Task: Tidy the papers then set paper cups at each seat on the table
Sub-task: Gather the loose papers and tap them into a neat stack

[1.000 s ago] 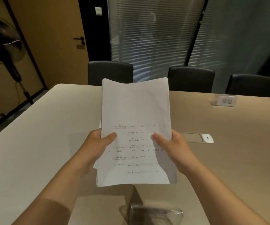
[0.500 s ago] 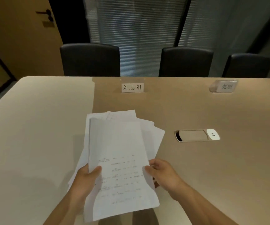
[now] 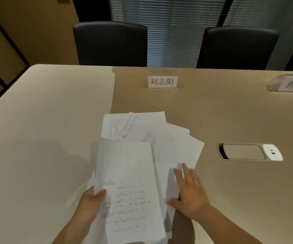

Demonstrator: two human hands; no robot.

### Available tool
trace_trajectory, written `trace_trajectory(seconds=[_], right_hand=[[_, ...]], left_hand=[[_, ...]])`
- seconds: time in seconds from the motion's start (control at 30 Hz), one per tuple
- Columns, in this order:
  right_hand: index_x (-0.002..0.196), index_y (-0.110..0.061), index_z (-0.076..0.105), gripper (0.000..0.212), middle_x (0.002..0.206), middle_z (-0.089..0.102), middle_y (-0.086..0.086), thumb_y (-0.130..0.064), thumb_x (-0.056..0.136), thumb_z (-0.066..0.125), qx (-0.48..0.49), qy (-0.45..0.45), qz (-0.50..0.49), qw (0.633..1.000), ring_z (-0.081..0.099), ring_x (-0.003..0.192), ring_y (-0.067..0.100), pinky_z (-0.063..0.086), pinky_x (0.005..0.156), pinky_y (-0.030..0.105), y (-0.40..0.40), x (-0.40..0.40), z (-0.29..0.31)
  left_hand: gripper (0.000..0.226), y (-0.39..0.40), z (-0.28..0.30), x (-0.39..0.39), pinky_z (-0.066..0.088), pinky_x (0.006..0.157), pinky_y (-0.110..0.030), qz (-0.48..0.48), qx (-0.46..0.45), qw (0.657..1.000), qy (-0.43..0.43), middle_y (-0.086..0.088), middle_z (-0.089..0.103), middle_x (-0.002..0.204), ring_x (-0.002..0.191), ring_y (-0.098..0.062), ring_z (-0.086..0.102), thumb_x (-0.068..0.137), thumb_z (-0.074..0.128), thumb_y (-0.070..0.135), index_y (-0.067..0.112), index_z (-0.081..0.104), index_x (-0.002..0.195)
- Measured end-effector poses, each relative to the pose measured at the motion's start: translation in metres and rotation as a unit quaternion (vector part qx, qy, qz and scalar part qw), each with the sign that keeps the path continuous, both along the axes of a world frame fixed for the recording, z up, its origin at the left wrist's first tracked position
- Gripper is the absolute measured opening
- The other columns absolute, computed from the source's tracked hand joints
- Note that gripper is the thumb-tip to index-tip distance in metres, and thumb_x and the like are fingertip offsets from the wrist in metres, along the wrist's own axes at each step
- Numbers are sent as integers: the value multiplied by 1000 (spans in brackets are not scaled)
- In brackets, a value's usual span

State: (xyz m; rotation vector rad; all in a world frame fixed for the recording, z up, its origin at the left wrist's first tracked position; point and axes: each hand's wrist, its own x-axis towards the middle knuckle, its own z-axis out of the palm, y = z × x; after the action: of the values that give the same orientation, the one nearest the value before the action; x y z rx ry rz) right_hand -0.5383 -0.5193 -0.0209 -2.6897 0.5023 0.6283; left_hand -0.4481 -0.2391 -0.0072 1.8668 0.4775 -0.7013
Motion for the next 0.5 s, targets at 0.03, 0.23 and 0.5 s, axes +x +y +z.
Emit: trace_trajectory(seconds=[0.03,0.23,0.5], right_hand=[[153,-33,-14,107,160,-30,-2,-67,81,58,2,13,7,1000,-23,148,27,-5,121,45,0,6,-6],[155,-26,-4,112,163,-21,-3,-78,73,53,-36,11,27,999,-18,149,28,-5,121,48,0,13,-17],[152,-27,6,116,158,16,-3,-75,65,65,-33,-71,15,997,20,144,24,18,118,43,12,44,-4]], left_hand=[[23,1,-3,4,49,67,-32,7,6,1000,-5,-6,73,100,91,-25,68,99,49,13,13,64,116],[19,-6,1,26,48,72,-33,-16,40,998,-55,0,70,93,87,-22,66,100,46,14,18,62,110],[14,-3,1,14,44,53,-27,86,15,996,-25,-12,63,76,62,-25,57,95,49,3,3,63,98]])
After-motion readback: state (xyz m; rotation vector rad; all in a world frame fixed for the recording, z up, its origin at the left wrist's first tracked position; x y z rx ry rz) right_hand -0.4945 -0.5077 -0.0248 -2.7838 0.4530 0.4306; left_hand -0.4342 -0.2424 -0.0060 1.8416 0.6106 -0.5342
